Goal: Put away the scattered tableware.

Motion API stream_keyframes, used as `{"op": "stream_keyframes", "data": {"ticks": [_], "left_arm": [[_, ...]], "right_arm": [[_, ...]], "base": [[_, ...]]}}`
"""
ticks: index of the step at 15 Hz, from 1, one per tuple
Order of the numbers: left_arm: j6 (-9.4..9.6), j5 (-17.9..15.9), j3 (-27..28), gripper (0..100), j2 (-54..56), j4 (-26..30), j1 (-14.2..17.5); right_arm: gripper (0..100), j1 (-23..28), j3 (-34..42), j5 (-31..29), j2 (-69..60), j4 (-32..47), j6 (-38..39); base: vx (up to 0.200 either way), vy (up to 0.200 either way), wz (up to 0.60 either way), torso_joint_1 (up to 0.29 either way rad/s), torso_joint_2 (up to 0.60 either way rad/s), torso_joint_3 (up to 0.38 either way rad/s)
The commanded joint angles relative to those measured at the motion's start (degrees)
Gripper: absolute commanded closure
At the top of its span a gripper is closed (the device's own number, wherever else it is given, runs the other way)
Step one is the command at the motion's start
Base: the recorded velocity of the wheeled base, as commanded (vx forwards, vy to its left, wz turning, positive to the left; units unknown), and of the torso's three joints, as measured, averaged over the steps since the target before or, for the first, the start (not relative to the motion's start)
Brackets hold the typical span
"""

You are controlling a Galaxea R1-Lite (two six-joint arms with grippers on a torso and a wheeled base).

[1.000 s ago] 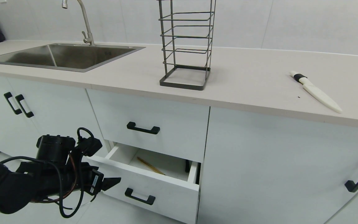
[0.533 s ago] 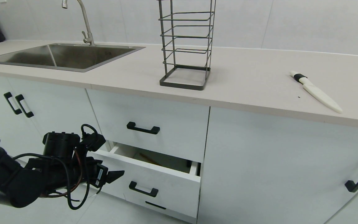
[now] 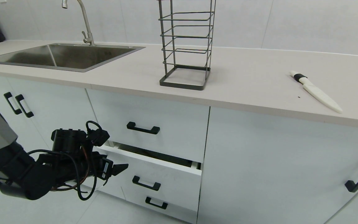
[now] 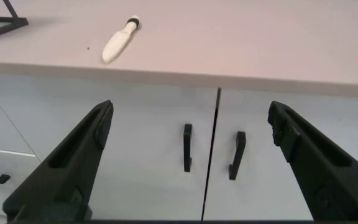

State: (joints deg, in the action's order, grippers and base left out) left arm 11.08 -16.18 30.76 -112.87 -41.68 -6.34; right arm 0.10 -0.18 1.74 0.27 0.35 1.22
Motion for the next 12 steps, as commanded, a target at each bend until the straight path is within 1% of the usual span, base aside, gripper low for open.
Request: {"op": "stream_keyframes", "data": {"ticks": [1, 6, 9, 11, 12], "left_arm": [[-0.53, 0.01, 0.80, 0, -1.30, -0.95, 0.01], [-1.06, 0.01, 1.24, 0, -3.67, -4.90, -0.08], [-1.15, 0.01, 2.11, 0, -4.46, -6.13, -0.43], [-2.03, -0.08, 3.08, 0, -5.60, -7.45, -0.87], [-2.38, 0.01, 3.34, 0, -6.22, -7.89, -1.57]], "right_arm": [[0, -0.01, 0.01, 0.01, 0.08, 0.00, 0.01], [0, -0.01, 0.01, 0.01, 0.08, 0.00, 0.01], [0, -0.01, 0.09, 0.01, 0.08, 0.00, 0.01], [0, -0.01, 0.01, 0.01, 0.08, 0.00, 0.01], [0, -0.01, 0.01, 0.01, 0.08, 0.00, 0.01]], "base": [[0.000, 0.000, 0.00, 0.000, 0.00, 0.000], [0.000, 0.000, 0.00, 0.000, 0.00, 0.000], [0.000, 0.000, 0.00, 0.000, 0.00, 0.000], [0.000, 0.000, 0.00, 0.000, 0.00, 0.000], [0.000, 0.000, 0.00, 0.000, 0.00, 0.000]]}}
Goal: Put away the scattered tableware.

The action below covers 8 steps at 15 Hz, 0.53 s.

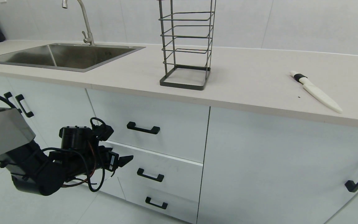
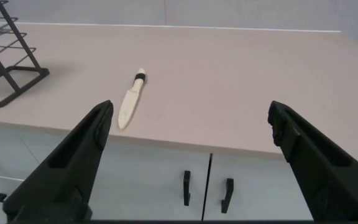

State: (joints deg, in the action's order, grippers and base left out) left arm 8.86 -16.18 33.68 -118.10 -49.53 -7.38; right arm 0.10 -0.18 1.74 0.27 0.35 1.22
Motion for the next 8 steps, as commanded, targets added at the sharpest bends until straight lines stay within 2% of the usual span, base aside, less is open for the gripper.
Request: {"op": "stream_keyframes", "data": {"ticks": [1, 4, 8], "left_arm": [[-0.60, 0.01, 0.42, 0, -1.17, -0.66, -1.06], [-0.78, 0.44, -1.78, 0, -0.29, -1.09, -1.41], [-0.69, 0.88, -11.09, 0, 13.51, -1.71, -0.97]], "right_arm": [[0, -0.01, 0.01, 0.01, 0.08, 0.00, 0.01], [0, -0.01, 0.01, 0.01, 0.08, 0.00, 0.01], [0, -0.01, 0.01, 0.01, 0.08, 0.00, 0.01]], "base": [[0.000, 0.000, 0.00, 0.000, 0.00, 0.000], [0.000, 0.000, 0.00, 0.000, 0.00, 0.000], [0.000, 0.000, 0.00, 0.000, 0.00, 0.000]]}}
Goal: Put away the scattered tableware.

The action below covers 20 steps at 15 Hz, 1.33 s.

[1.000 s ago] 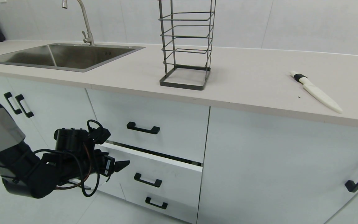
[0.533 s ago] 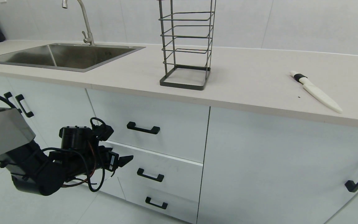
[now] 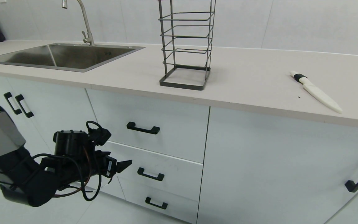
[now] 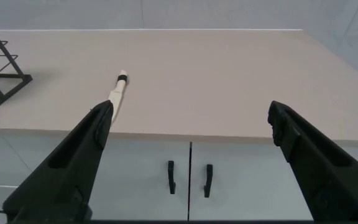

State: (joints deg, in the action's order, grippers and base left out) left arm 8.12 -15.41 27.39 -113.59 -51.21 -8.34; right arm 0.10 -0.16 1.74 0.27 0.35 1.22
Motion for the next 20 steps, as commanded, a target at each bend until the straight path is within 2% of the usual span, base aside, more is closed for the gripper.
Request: {"op": "stream_keyframes", "data": {"ticks": [1, 3, 5, 7, 9, 10, 11, 12, 14, 16, 18, 19, 20], "left_arm": [[0.14, 0.12, -7.09, 0, 12.87, -0.03, -0.27], [0.41, 0.03, -10.34, 0, 18.58, -0.12, -0.27], [0.76, -0.24, -17.81, 0, 38.01, 0.24, -0.36], [2.43, -0.24, -21.77, 0, 52.95, 1.91, 0.34], [2.87, -0.24, -24.23, 0, 65.52, 5.69, 1.40], [2.87, -0.15, -25.72, 0, 72.81, 8.85, 2.36], [3.04, -0.24, -27.39, 0, 85.38, 15.53, 5.35], [2.96, -0.50, -26.86, 0, 94.61, 22.65, 6.93], [3.04, -0.41, -23.70, 0, 108.49, 38.47, 7.37], [3.13, -0.41, -23.79, 0, 113.59, 45.59, 8.25], [3.48, -0.15, -27.39, 0, 113.59, 45.41, 8.34], [3.22, 0.03, -26.95, 0, 113.59, 49.81, 8.34], [2.60, 0.64, -27.22, 0, 113.59, 48.49, 8.34]], "right_arm": [[0, -0.01, -0.02, 0.01, 0.08, 0.00, 0.01], [0, -0.01, -0.02, 0.01, 0.08, 0.00, 0.01], [0, -0.01, -0.02, 0.01, 0.08, 0.00, 0.01], [0, -0.01, -0.02, 0.01, 0.08, 0.00, 0.01], [0, -0.01, -0.02, 0.01, 0.08, 0.00, 0.01], [0, -0.01, -0.02, 0.01, 0.08, 0.00, 0.01], [0, -0.01, -0.02, 0.01, 0.08, 0.00, 0.01], [0, -0.01, -0.02, 0.01, 0.08, 0.00, 0.01], [0, -0.01, -0.02, 0.01, 0.08, 0.00, 0.01], [0, -0.01, 0.07, 0.01, 0.08, 0.00, 0.01], [0, -0.01, -0.02, 0.01, 0.08, 0.00, 0.01], [0, -0.01, -0.02, 0.01, 0.08, 0.00, 0.01], [0, -0.01, -0.02, 0.01, 0.08, 0.09, 0.01]], "base": [[0.000, 0.000, 0.00, 0.000, 0.00, 0.000], [0.000, 0.000, 0.00, 0.000, 0.00, 0.000], [0.000, 0.000, 0.00, 0.000, 0.00, 0.000], [0.000, 0.000, 0.00, 0.000, 0.00, 0.000], [0.000, 0.000, 0.00, 0.000, 0.00, 0.000], [0.000, 0.000, 0.00, 0.000, 0.00, 0.000], [0.000, 0.000, 0.00, 0.000, 0.00, 0.000], [0.000, 0.000, 0.00, 0.000, 0.00, 0.000], [0.000, 0.000, 0.00, 0.000, 0.00, 0.000], [0.000, 0.000, 0.00, 0.000, 0.00, 0.000], [0.000, 0.000, 0.00, 0.000, 0.00, 0.000], [0.000, 0.000, 0.00, 0.000, 0.00, 0.000], [0.000, 0.000, 0.00, 0.000, 0.00, 0.000]]}}
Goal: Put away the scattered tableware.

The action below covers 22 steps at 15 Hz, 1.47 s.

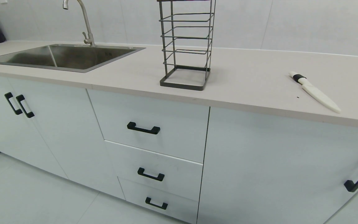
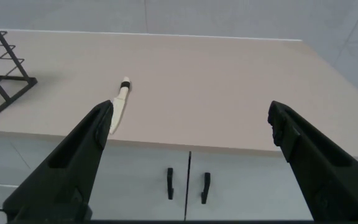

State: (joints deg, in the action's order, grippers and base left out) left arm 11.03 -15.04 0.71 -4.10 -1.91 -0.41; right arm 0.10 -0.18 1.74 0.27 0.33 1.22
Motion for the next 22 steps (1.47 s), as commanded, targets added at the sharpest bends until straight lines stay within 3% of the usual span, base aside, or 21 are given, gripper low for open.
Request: {"op": "stream_keyframes", "data": {"ticks": [1, 2, 4, 5, 7, 14, 17, 22], "left_arm": [[-1.01, 2.56, -0.53, 0, 4.10, -0.81, 0.41], [-1.36, 3.97, -0.53, 0, 4.10, -0.81, 0.41], [-8.40, 9.59, -0.71, 0, 4.10, 2.18, 0.41], [-10.24, 10.12, -0.71, 0, 4.10, 2.00, 0.41], [-9.27, 9.77, -0.71, 0, 4.10, 1.91, 0.41], [-9.71, 9.95, -0.71, 0, 4.10, 2.00, 0.41], [-10.77, 10.21, -0.71, 0, 4.10, 2.00, 0.41], [-10.68, 11.00, -0.71, 0, 4.10, 2.00, 0.41]], "right_arm": [[0, -0.01, 0.01, 0.01, 0.08, 0.02, 0.01], [0, -0.01, 0.01, 0.01, 0.08, 0.02, 0.01], [0, -0.01, 0.01, 0.01, 0.08, 0.02, 0.01], [0, -0.01, 0.01, 0.01, 0.08, 0.02, 0.01], [0, -0.01, 0.01, 0.01, 0.17, 0.11, -0.52], [0, -0.01, 0.09, 0.01, 0.17, 0.02, -0.69], [0, -0.01, 0.09, 0.01, 0.17, 0.02, -0.69], [0, -0.01, 0.01, 0.01, 0.17, 0.02, -0.69]], "base": [[0.000, 0.000, 0.00, 0.000, 0.00, 0.000], [0.000, 0.000, 0.00, 0.000, 0.00, 0.000], [0.000, 0.000, 0.00, 0.000, 0.00, 0.000], [0.000, 0.000, 0.00, 0.000, 0.00, 0.000], [0.000, 0.000, 0.00, 0.000, 0.00, 0.000], [0.000, 0.000, -0.17, 0.001, 0.00, -0.001], [0.000, 0.000, 0.00, 0.000, 0.00, 0.000], [0.120, 0.000, 0.00, -0.001, 0.00, 0.000]]}}
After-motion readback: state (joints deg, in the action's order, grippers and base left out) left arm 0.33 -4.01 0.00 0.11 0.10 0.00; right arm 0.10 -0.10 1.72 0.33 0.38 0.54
